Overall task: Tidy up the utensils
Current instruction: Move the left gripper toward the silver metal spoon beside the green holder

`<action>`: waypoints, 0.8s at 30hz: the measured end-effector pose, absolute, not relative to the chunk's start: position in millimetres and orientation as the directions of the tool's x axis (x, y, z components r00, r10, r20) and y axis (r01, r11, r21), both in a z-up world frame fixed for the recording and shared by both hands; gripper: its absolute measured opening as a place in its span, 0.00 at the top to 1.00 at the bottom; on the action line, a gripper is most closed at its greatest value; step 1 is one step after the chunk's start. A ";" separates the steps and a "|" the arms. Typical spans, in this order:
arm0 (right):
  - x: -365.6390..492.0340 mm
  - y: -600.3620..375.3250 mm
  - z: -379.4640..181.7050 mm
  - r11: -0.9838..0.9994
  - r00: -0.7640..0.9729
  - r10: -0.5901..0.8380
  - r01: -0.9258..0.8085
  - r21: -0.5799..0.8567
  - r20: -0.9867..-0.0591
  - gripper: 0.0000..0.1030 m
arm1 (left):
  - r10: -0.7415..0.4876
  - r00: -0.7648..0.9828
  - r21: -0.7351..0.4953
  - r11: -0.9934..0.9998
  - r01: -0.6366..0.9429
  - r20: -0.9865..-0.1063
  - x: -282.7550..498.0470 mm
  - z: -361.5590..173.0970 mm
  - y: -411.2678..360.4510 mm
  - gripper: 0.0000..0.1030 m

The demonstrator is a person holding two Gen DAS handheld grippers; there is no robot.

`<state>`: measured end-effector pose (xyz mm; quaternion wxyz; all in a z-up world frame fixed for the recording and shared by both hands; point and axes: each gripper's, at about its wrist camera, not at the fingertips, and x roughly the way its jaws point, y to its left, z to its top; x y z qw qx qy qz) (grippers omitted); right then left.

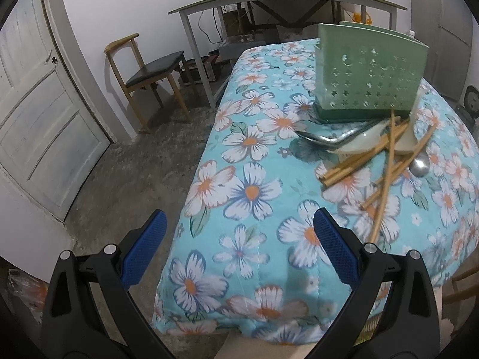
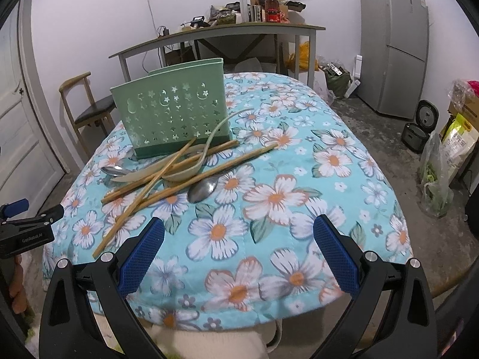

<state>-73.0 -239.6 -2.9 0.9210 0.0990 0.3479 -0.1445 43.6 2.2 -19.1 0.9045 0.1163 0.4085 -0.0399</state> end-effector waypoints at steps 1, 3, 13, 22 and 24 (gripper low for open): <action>-69.3 -239.5 -3.4 0.940 0.718 -0.193 0.331 0.085 -0.669 0.06 | 0.020 0.660 0.173 0.971 0.167 -0.751 47.4 -19.1 2.6 0.08; -61.3 -239.1 -3.8 0.943 0.722 -0.183 0.321 0.089 -0.667 0.06 | 0.008 0.658 0.163 0.971 0.175 -0.753 54.3 -18.3 2.5 0.08; -22.0 -228.7 -17.2 0.964 0.727 -0.116 0.247 0.100 -0.676 0.06 | -0.162 0.610 0.058 0.944 0.324 -0.776 97.6 -30.5 -8.8 0.08; -4.6 -230.6 -37.0 0.962 0.726 -0.059 0.225 0.156 -0.685 0.09 | -0.408 0.580 -0.159 0.888 0.433 -0.705 124.3 -36.8 -13.8 0.08; -0.5 -231.2 -39.3 0.963 0.728 -0.040 0.211 0.169 -0.685 0.14 | -0.420 0.578 -0.166 0.882 0.441 -0.700 129.6 -35.4 -16.1 0.08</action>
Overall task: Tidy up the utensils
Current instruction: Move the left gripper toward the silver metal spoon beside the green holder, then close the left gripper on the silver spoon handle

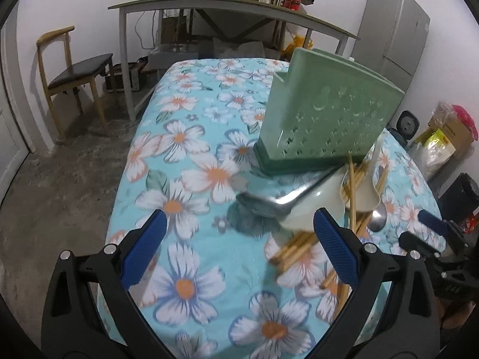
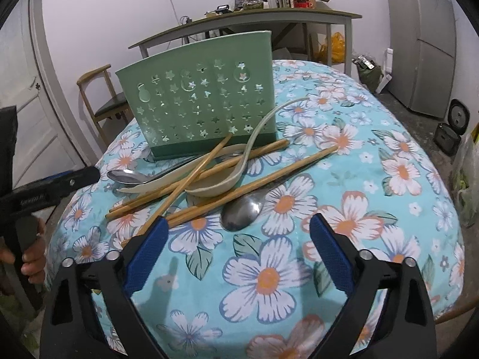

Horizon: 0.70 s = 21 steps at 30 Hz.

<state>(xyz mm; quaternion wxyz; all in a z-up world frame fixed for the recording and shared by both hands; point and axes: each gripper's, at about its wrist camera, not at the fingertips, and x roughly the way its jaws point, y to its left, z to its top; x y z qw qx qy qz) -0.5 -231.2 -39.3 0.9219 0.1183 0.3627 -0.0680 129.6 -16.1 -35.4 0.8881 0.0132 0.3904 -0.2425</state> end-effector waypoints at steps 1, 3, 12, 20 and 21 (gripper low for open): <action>0.8 -231.4 -40.3 0.962 0.726 -0.032 0.208 0.175 -0.687 0.15 | -0.428 0.577 -0.174 0.879 0.443 -0.696 133.0 -34.2 -17.3 0.08; 4.9 -232.3 -43.7 0.961 0.722 -0.013 0.201 0.191 -0.692 0.21 | -0.436 0.571 -0.187 0.877 0.442 -0.696 138.0 -32.3 -17.3 0.08; 10.6 -235.0 -57.5 0.955 0.713 0.046 0.175 0.241 -0.700 0.26 | -0.500 0.430 -0.357 0.857 0.372 -0.751 160.6 -50.8 -10.5 0.41; 6.7 -239.0 -65.0 0.950 0.719 0.075 0.160 0.269 -0.691 0.26 | -0.560 0.312 -0.516 0.829 0.217 -0.768 180.0 -75.0 0.2 0.61; 5.9 -238.6 -65.8 0.950 0.720 0.075 0.158 0.269 -0.690 0.26 | -0.561 0.308 -0.520 0.828 0.212 -0.768 180.8 -75.6 0.4 0.62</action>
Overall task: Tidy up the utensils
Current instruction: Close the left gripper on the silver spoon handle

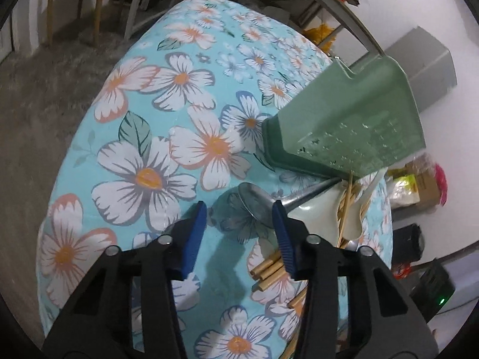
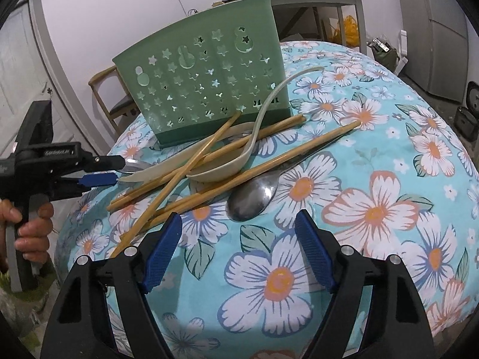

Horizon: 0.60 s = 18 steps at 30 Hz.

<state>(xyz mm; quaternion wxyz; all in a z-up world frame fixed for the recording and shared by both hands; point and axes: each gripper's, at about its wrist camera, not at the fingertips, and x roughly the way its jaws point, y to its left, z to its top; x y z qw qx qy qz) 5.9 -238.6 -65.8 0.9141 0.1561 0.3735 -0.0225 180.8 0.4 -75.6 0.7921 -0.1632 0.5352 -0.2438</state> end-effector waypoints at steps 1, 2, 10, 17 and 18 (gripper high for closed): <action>5.3 -238.8 -67.0 0.950 0.722 0.079 0.155 0.272 -0.687 0.26 | -0.559 0.303 -0.520 0.829 0.205 -0.772 181.8 -76.8 -1.0 0.64; 4.4 -239.3 -67.9 0.949 0.724 0.080 0.155 0.274 -0.686 0.26 | -0.558 0.298 -0.521 0.830 0.200 -0.774 182.6 -77.2 -1.8 0.68; 2.4 -237.6 -72.8 0.955 0.735 0.070 0.146 0.258 -0.674 0.26 | -0.528 0.297 -0.498 0.849 0.175 -0.796 185.9 -81.0 -12.8 0.83; 2.8 -235.9 -73.6 0.954 0.733 0.082 0.137 0.265 -0.675 0.16 | -0.517 0.312 -0.490 0.856 0.169 -0.797 189.4 -82.4 -14.6 0.88; 2.5 -234.4 -73.7 0.956 0.733 0.087 0.130 0.264 -0.674 0.14 | -0.511 0.321 -0.482 0.860 0.169 -0.798 190.0 -80.8 -15.9 0.89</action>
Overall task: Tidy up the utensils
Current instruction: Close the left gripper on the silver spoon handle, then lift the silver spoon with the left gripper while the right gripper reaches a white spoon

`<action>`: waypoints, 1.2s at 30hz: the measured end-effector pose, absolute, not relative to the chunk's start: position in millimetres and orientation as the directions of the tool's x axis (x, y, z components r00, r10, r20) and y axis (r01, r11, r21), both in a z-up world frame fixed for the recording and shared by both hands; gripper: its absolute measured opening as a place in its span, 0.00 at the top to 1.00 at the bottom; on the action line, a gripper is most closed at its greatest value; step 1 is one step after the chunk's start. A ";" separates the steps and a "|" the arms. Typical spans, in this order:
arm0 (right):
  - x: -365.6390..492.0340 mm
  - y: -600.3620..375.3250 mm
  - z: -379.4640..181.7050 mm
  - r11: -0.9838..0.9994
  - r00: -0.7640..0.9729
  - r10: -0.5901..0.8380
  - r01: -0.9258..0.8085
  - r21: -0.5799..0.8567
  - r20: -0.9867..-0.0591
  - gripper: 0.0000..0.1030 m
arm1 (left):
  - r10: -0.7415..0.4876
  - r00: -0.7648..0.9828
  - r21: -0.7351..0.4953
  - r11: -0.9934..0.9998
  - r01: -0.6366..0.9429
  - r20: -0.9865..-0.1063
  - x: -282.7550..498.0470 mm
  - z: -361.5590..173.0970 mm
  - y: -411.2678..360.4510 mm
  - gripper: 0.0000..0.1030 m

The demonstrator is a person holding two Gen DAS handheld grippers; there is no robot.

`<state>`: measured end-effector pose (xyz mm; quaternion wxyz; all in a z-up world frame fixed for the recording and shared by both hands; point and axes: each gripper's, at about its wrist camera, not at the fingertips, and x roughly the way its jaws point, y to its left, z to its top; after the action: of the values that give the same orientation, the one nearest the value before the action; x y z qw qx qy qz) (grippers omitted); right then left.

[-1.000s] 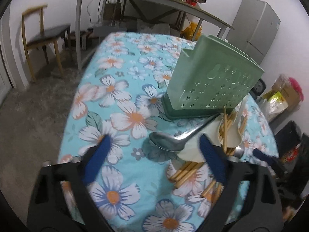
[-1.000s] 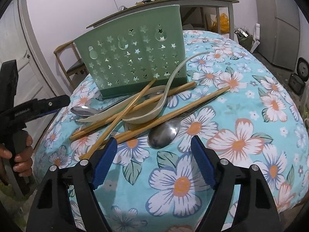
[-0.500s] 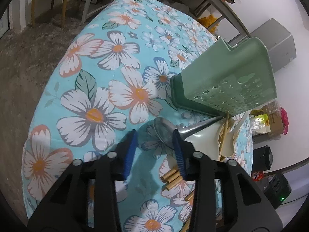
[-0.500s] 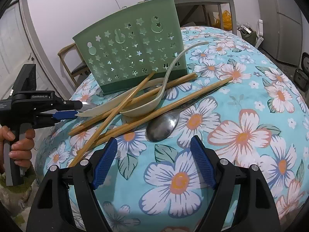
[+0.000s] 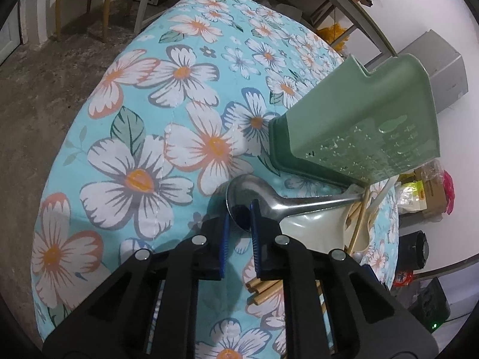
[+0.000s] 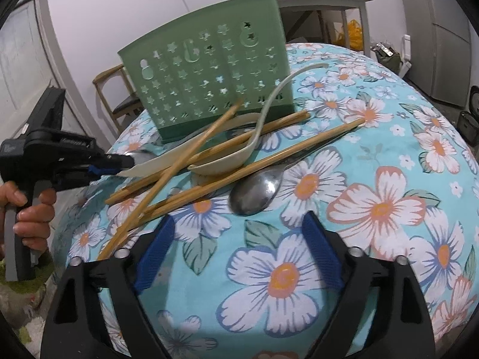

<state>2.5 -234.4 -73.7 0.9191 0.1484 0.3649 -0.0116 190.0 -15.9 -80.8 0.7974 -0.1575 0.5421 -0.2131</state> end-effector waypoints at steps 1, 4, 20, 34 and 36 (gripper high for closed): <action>1.6 -233.0 -73.8 0.958 0.734 0.086 0.126 0.259 -0.674 0.12 | -0.505 0.327 -0.476 0.863 0.170 -0.799 190.4 -79.6 -16.4 0.89; 1.5 -231.0 -74.5 0.959 0.731 0.103 0.107 0.263 -0.674 0.07 | -0.492 0.345 -0.462 0.870 0.171 -0.799 190.3 -75.1 -16.6 0.90; -1.4 -229.7 -76.2 0.966 0.727 0.113 0.080 0.247 -0.677 0.06 | -0.420 0.510 -0.325 0.907 0.268 -0.751 165.6 -27.5 -22.4 0.96; -12.4 -231.5 -69.6 0.961 0.728 0.131 0.074 0.267 -0.672 0.06 | -0.389 0.648 -0.165 0.910 0.379 -0.655 125.8 8.5 -23.4 0.98; -15.6 -231.8 -65.0 0.965 0.732 0.119 0.074 0.252 -0.671 0.06 | -0.390 0.658 -0.160 0.910 0.382 -0.644 122.6 10.4 -20.1 0.98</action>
<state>-15.6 -231.8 -65.0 0.9213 0.1319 0.3657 0.0122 122.6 -20.1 10.4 0.9105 -0.0055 0.3550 -0.2120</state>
